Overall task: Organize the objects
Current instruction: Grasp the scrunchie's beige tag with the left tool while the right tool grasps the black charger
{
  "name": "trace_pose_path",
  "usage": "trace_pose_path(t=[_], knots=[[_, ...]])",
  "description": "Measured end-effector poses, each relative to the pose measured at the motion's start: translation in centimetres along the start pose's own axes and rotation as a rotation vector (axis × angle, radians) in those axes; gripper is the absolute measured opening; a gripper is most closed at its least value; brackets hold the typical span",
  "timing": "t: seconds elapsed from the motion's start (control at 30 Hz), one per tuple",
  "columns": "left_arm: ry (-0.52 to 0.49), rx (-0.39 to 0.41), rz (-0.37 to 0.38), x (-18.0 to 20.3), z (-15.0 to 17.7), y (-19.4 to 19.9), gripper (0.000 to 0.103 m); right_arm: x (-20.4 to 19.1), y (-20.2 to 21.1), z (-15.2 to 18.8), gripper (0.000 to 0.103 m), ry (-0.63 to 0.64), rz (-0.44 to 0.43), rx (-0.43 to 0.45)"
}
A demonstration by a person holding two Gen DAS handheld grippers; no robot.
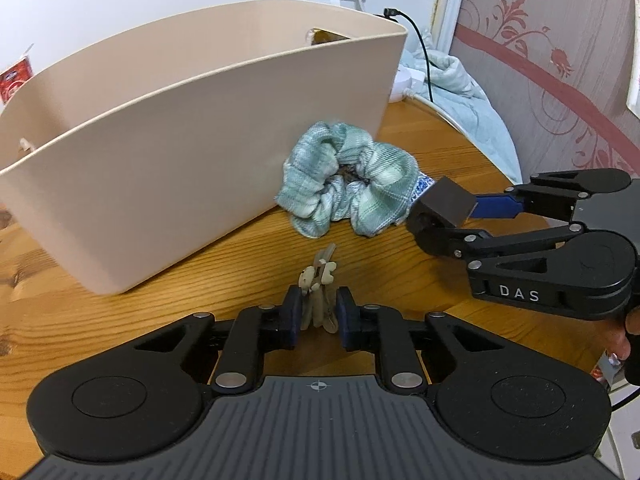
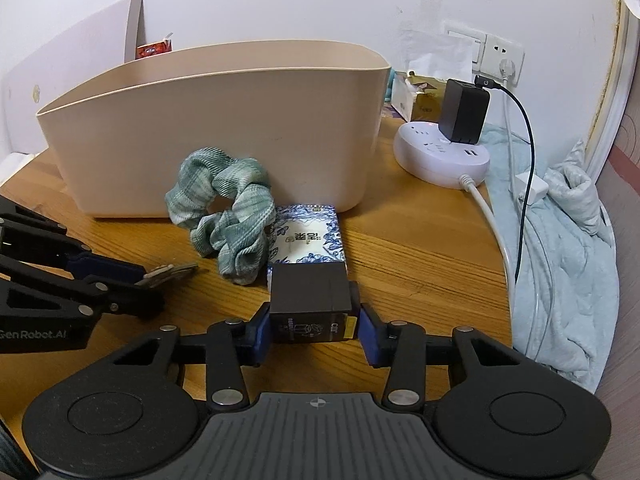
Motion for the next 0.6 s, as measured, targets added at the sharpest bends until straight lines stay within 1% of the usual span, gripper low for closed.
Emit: trace_pose_path(t=[0.17,0.33,0.47,0.6], knots=[[0.004,0.025,-0.010,-0.6,0.3,1.7,0.018,-0.4,1.0,0.0,0.041,0.000,0.013,0.011],[0.003,0.058,-0.012,-1.1,0.1,3.8,0.018,-0.4,3.0,-0.5,0.041,-0.008,0.017,0.046],[-0.002,0.092,-0.018,-1.7,-0.3,5.7,0.018,-0.6,4.9,-1.3,0.041,0.001,0.030,0.098],[-0.026,0.131,-0.039,-1.7,-0.8,7.9,0.018,-0.7,6.7,-2.4,0.041,0.009,0.041,0.156]])
Point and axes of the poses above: each gripper's, at about its wrist camera, not at the fingertips, and y roughly against the way its jaws point, x to its right, z to its underside, the point moved 2 cm from there along -y, roughly the way its jaws point, and after that the axes turned 3 degrees about x, right-handed, at the moved point
